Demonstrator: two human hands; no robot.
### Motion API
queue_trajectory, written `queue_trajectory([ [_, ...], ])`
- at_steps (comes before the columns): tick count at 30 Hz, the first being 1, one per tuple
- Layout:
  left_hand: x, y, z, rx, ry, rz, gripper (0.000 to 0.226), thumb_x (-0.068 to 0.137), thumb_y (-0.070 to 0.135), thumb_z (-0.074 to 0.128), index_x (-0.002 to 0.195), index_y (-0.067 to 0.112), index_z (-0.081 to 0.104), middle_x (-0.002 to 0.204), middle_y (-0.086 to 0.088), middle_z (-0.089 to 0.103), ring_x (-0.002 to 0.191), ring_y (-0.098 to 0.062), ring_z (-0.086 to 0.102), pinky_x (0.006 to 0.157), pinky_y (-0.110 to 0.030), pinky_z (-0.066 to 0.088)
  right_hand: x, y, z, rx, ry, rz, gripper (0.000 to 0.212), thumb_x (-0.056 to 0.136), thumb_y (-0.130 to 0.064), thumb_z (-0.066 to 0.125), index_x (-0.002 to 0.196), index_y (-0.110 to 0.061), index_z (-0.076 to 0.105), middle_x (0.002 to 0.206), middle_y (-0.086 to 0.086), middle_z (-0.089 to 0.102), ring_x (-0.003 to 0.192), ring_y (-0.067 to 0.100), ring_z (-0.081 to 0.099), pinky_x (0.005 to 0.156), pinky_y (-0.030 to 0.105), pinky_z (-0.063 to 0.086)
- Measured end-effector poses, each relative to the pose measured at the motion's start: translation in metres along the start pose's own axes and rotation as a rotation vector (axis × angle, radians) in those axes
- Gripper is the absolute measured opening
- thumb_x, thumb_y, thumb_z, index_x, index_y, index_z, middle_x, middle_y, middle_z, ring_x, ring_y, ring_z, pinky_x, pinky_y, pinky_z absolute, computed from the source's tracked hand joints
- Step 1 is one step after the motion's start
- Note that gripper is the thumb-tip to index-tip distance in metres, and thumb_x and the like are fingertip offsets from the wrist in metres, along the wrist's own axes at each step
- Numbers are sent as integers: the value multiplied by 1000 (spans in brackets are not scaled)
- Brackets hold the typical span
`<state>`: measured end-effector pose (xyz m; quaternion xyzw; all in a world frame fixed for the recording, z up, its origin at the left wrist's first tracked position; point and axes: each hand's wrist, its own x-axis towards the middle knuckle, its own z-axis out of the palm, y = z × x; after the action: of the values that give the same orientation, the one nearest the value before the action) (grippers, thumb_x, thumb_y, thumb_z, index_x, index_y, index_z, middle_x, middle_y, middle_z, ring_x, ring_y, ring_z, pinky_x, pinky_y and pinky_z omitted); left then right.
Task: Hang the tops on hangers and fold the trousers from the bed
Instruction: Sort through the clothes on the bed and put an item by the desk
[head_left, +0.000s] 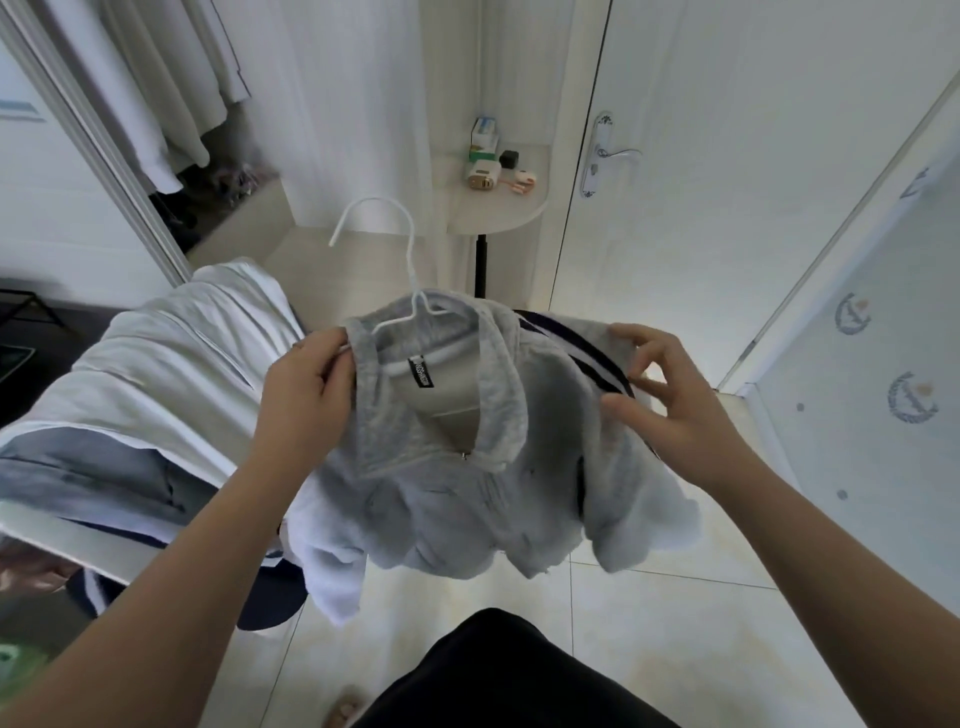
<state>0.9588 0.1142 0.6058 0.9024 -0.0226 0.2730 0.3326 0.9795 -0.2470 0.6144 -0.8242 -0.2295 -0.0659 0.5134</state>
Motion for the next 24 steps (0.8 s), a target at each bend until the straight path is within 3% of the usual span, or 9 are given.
queue_trajectory([
  [3,0,1,3,-98,-15,15,17,98,7,48,85,2,59,68,-8,55,68,-24,51,64,-33,40,7,12,-9,14,60,111,49,87,-26,73,123,-38,41,135,-11,52,126,11,55,98,34,50],
  [5,2,-1,3,-110,-29,29,20,97,15,46,87,5,61,68,-6,56,69,-22,52,65,-35,41,11,24,-15,-178,-2,183,39,90,-25,71,122,-31,50,119,-9,62,112,16,61,96,42,52],
  [7,6,-2,3,-91,-44,49,20,97,17,47,89,7,63,67,-2,56,68,-17,51,65,-34,43,13,33,-19,-286,13,220,18,92,-22,68,105,-29,60,102,-10,68,102,16,64,95,47,51],
  [10,8,2,3,-72,-61,98,16,99,11,52,97,13,68,68,6,58,67,-7,50,63,-17,40,12,28,-13,-270,-12,154,34,88,-38,71,118,-30,57,115,-18,63,108,1,58,97,27,47],
  [13,8,10,5,-62,-91,126,18,99,14,51,96,12,68,71,6,60,69,-11,52,64,-21,38,13,25,11,-410,-65,90,54,86,-43,72,132,-29,48,126,-12,56,112,7,51,94,25,41],
  [16,12,16,3,-42,-109,158,23,99,18,49,100,10,71,75,3,63,73,-16,55,69,-19,41,19,21,26,-597,37,30,34,92,-36,65,122,-26,54,115,-9,61,101,16,57,80,30,44],
  [19,23,18,-4,-12,-123,182,20,101,11,53,106,13,72,77,16,58,77,2,52,72,-6,36,29,15,28,-654,97,-90,24,97,-26,57,121,-24,53,109,-5,65,93,20,62,69,31,44],
  [21,35,19,-9,-3,-110,182,18,102,10,54,105,15,71,78,20,57,78,4,51,72,-11,39,38,9,25,-652,100,-164,22,99,-18,56,119,-23,52,108,-3,66,90,22,62,65,31,44],
  [24,56,22,-17,-12,-72,201,16,102,10,55,101,13,70,80,8,63,80,-12,54,73,-27,42,58,-3,17,-631,101,-244,16,102,-14,53,114,-16,62,99,0,64,85,25,62,65,37,51],
])
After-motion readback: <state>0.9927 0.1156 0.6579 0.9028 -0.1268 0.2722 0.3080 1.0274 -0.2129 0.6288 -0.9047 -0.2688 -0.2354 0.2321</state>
